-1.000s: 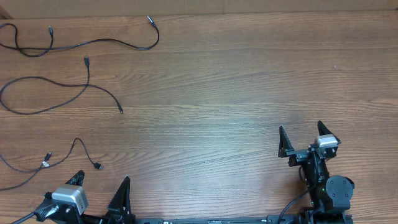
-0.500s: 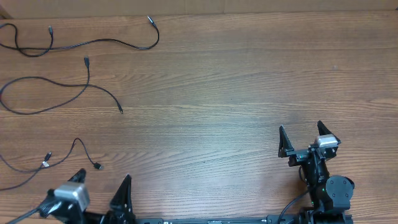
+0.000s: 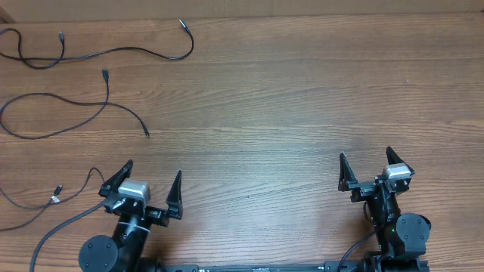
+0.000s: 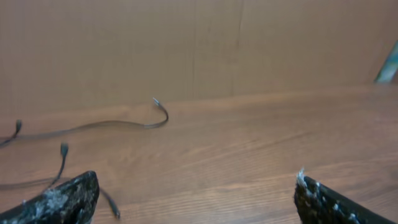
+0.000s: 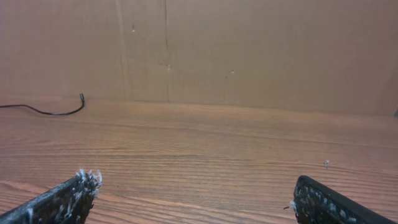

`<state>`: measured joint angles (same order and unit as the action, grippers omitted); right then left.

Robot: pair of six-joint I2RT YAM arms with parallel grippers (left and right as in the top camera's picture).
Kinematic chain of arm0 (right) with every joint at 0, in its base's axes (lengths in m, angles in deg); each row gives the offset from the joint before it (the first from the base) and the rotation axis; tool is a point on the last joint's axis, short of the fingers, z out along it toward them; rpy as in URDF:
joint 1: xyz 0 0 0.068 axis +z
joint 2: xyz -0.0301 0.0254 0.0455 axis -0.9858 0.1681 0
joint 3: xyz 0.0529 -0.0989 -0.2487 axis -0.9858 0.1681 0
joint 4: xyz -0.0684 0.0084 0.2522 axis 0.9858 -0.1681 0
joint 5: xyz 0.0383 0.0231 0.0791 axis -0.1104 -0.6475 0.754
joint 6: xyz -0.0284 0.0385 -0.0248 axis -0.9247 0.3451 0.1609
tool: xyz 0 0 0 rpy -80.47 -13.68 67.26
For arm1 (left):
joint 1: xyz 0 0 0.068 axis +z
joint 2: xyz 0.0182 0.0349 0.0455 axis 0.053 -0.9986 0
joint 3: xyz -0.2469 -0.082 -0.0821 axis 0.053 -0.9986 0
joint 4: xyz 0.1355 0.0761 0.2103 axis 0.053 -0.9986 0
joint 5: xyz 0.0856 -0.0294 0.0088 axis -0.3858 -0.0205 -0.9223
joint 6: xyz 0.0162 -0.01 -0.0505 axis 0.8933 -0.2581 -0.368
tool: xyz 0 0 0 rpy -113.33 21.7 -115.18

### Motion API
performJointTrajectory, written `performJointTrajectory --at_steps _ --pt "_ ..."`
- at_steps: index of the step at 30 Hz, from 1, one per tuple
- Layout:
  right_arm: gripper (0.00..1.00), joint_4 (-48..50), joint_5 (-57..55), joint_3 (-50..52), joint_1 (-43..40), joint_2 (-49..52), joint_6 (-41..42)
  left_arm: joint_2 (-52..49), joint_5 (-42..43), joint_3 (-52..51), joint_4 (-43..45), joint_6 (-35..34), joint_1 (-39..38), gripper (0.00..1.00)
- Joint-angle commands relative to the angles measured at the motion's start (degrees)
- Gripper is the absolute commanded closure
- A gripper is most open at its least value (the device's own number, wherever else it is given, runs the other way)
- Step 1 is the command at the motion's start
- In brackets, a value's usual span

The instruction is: Untangle cables

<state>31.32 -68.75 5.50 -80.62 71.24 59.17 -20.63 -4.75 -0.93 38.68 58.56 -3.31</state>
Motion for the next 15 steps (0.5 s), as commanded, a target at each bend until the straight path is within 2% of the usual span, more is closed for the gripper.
performJointTrajectory --at_steps 1,4,9,15 --pt "0.00 0.24 -0.39 0.57 0.24 -0.68 -0.07 2.21 2.67 -5.09 4.35 3.56 2.05 0.00" --pt "0.00 0.24 -0.39 0.57 0.24 -0.68 -0.04 2.29 0.83 -7.69 8.28 3.54 2.36 0.00" --pt "0.00 0.24 -0.39 0.57 0.24 -0.68 -0.07 2.32 -2.34 -14.16 20.61 2.93 2.34 0.00" --pt "0.00 0.24 -0.39 0.57 0.24 -0.68 -0.04 2.32 -7.45 -21.07 31.50 -4.66 1.77 0.00"
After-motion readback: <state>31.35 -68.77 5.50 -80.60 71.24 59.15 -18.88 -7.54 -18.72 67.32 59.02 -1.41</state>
